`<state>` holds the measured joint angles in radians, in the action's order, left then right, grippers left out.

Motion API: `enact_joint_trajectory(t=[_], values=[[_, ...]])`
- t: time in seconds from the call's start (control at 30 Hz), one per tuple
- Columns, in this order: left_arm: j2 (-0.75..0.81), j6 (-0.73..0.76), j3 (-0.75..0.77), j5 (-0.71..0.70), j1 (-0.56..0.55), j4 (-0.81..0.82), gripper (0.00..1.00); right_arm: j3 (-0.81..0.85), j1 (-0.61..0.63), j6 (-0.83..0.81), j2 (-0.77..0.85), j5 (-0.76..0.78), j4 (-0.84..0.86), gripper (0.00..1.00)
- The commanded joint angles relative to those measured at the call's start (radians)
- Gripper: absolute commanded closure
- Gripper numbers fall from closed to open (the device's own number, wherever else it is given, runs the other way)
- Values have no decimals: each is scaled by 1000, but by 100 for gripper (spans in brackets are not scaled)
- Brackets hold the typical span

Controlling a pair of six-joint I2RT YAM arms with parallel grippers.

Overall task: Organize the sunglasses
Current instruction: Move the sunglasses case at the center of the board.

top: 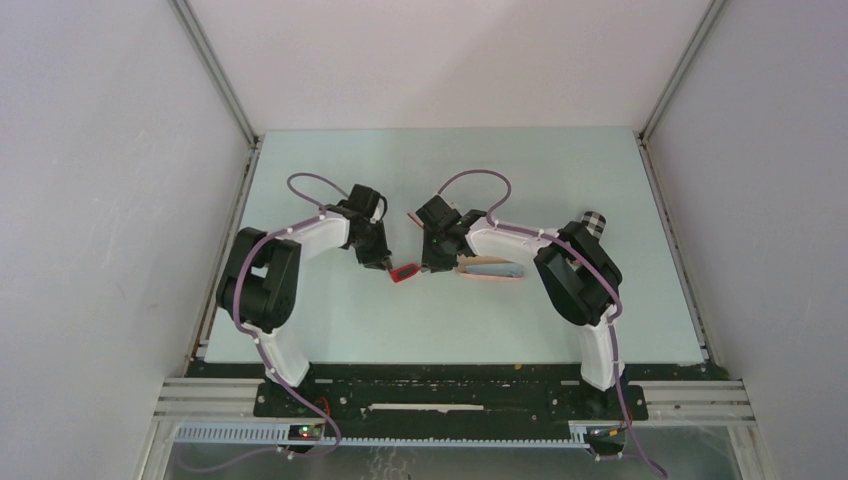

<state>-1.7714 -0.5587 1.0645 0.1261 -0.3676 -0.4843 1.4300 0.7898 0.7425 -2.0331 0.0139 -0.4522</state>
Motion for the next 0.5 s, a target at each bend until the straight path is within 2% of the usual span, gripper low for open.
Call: enact_joint_trajectory(t=[0.0, 0.13, 0.47], values=[[57, -29, -63, -11, -19, -14, 73, 14, 11, 8, 15, 36, 8, 66], [103, -38, -64, -44, -19, -33, 67, -33, 8, 20, 70, 47, 4, 64], [190, -61, -23, -64, 11, -56, 66, -94, -17, 148, 179, 26, 35, 60]])
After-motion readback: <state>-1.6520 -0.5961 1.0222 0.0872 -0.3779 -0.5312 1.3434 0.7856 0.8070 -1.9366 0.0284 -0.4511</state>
